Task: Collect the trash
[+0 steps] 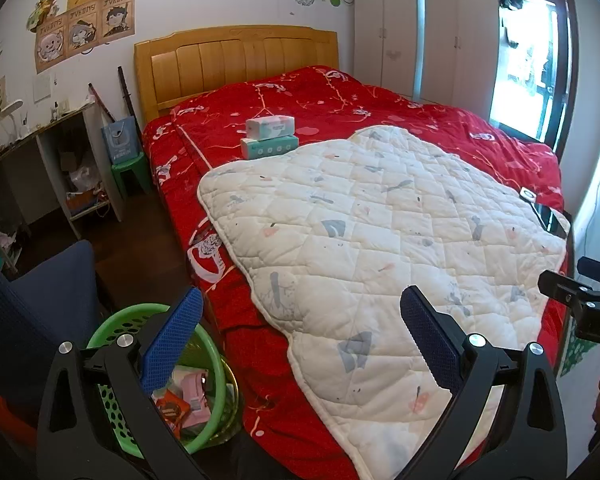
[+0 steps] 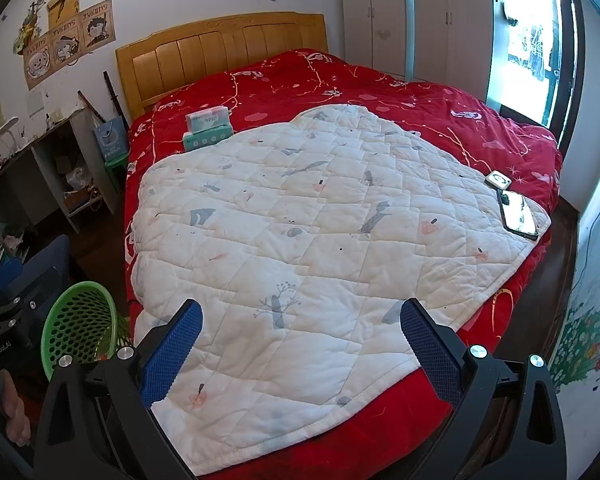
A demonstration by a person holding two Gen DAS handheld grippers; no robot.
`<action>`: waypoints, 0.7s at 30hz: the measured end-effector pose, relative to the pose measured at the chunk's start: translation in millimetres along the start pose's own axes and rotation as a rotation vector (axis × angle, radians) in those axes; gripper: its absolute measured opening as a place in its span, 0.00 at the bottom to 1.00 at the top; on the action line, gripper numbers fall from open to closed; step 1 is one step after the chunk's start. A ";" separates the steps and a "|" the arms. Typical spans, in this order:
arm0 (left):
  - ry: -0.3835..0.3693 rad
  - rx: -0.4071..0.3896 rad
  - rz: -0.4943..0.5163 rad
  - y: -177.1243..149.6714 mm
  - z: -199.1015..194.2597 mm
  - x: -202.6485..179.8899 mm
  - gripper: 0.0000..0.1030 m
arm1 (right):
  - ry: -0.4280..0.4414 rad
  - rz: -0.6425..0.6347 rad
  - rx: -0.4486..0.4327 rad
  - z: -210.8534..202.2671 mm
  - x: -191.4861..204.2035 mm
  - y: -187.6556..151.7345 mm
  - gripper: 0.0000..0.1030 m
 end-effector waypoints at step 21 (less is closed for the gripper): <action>0.002 -0.005 0.008 1.8 -0.7 -0.7 0.95 | 0.000 -0.003 0.004 -0.3 -0.9 -1.3 0.93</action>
Point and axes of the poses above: each gripper's, at about its wrist camera, not at the fingertips, and z roughly the way its jaws point, x to its left, y to its top, the point moved 4 cm from there along z, roughly the way its jaws point, and after that the axes turned 4 degrees about z, right-handed, at the moved point
